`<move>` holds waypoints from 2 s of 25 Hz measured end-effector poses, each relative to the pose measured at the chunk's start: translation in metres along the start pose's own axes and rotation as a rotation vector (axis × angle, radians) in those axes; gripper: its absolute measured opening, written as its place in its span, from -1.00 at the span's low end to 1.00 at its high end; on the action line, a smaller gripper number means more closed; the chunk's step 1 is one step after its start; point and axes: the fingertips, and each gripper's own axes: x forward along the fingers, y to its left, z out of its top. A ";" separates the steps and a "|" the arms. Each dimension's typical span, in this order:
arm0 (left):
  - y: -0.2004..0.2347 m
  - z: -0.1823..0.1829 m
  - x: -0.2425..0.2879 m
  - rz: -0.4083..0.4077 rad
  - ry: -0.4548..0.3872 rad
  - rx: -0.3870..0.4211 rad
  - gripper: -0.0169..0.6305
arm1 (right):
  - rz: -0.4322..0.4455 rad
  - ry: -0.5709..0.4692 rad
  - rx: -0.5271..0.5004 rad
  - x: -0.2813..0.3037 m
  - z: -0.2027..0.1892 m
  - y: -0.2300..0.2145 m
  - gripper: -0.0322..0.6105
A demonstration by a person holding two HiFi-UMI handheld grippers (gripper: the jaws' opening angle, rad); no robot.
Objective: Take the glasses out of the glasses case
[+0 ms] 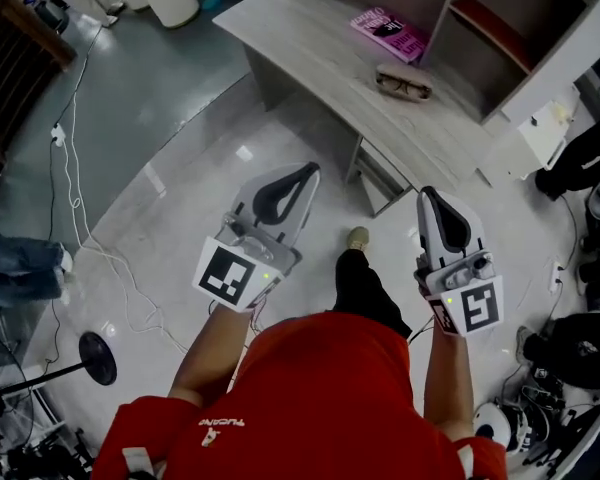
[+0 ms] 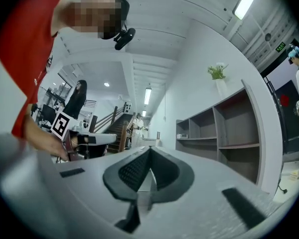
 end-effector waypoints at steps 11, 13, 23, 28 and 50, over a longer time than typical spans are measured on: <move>0.068 -0.080 0.152 0.024 0.128 -0.019 -0.91 | 0.054 0.134 0.010 0.088 -0.074 -0.130 -0.89; 0.075 -0.096 0.174 0.022 0.154 -0.023 -0.92 | 0.072 0.148 0.011 0.101 -0.087 -0.147 -0.89; 0.101 -0.190 0.234 -0.008 0.327 -0.042 -0.91 | 0.094 0.272 0.014 0.147 -0.148 -0.191 -0.89; 0.110 -0.237 0.257 -0.058 0.443 -0.067 -0.91 | 0.061 0.359 0.011 0.163 -0.180 -0.204 -0.89; 0.125 -0.366 0.294 -0.261 0.920 -0.156 -0.59 | -0.095 0.591 0.044 0.200 -0.288 -0.236 -0.88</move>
